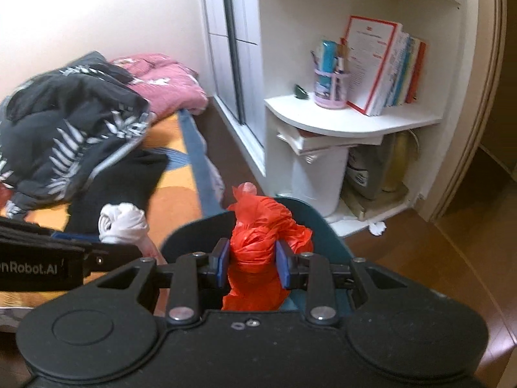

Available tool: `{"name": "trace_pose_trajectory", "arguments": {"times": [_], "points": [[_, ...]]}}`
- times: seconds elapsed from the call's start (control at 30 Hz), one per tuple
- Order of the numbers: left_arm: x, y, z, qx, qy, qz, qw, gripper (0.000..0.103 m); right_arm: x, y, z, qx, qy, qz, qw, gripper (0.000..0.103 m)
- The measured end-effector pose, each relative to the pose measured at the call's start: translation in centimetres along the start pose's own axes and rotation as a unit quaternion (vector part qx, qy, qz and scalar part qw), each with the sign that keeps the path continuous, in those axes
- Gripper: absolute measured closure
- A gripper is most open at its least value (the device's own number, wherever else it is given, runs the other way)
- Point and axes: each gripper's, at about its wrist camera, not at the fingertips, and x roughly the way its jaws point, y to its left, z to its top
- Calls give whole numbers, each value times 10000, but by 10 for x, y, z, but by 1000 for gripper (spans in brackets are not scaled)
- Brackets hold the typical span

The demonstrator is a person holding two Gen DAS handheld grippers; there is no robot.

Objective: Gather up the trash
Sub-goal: 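Carry red bag and white tissue to the teal bin and release both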

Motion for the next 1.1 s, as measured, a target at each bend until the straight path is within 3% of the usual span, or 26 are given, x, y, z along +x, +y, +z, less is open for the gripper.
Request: {"name": "trace_pose_trajectory", "arguments": {"times": [0.4, 0.77, 0.93, 1.1], "points": [[101, -18, -6, 403, 747, 194, 9962, 75, 68, -33, -20, 586, 655, -221, 9959, 73], [140, -9, -18, 397, 1096, 189, 9930, 74, 94, -45, -37, 924, 1074, -273, 9895, 70], [142, -7, -22, 334, 1117, 184, 9930, 64, 92, -47, -39, 1000, 1108, -213, 9886, 70], [129, -9, -23, 339, 978, 172, 9945, 41, 79, -54, -36, 1133, 1038, -131, 9880, 68]]}}
